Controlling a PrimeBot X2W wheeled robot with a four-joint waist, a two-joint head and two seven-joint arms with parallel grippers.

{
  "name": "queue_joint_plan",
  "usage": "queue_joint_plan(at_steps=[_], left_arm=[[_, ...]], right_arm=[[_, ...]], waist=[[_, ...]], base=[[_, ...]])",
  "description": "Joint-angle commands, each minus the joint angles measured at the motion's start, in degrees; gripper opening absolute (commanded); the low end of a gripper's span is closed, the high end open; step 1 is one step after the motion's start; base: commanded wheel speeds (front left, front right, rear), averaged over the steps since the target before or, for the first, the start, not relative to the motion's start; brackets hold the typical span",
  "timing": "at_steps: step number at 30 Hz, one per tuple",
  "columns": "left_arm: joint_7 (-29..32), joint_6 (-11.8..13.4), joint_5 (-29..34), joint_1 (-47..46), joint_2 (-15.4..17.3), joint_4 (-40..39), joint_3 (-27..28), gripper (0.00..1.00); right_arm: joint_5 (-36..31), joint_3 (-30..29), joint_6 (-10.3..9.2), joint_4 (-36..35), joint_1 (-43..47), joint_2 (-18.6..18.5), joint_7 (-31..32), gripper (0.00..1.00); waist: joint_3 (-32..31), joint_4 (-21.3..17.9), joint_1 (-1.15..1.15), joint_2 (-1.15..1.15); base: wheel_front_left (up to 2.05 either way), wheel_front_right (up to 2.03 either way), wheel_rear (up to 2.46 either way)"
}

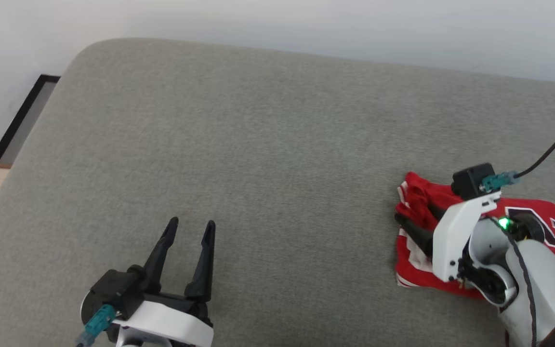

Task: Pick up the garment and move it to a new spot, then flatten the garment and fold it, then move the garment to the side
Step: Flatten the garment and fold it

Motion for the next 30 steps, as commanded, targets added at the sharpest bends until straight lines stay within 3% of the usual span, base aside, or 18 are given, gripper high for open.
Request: queue_joint_plan(at_steps=[1, 8, 16, 23, 30], left_arm=[[-0.1, -0.1, -0.7, 0.4, 0.5, 0.2, 0.5, 1.00], [-0.1, -0.1, -0.8, 1.3, 2.0, 0.2, 1.2, 1.00], [-0.1, -0.1, -3.2, 3.1, 3.1, 1.7, 1.6, 1.00], [-0.1, -0.1, -4.4, 4.9, 3.5, 4.2, 2.4, 1.00], [-0.1, -0.1, -4.6, 5.7, 3.1, 6.5, 3.4, 1.00]], right_arm=[[0.5, 0.3, -0.02, -0.6, -1.0, 0.1, -0.9, 1.00], [2.7, 1.1, -0.02, -2.2, 0.5, -1.6, -4.2, 1.00], [0.3, -1.8, -0.02, 3.1, 3.9, -4.9, -12.5, 1.00], [-3.7, -4.1, -0.02, 7.6, 6.3, -5.2, -23.0, 1.00], [-4.9, -6.0, -0.02, 8.7, 9.8, -3.0, -38.0, 1.00]], waist=[[-0.8, -1.2, 0.00, 0.00], [-3.2, -4.7, 0.00, 0.00], [-6.0, -7.8, 0.00, 0.00], [-7.6, -9.3, 0.00, 0.00], [-9.2, -9.5, 0.00, 0.00]], base=[[0.00, 0.00, 0.00], [0.00, 0.00, 0.00], [0.00, 0.00, 0.00], [0.00, 0.00, 0.00], [0.00, 0.00, 0.00]])
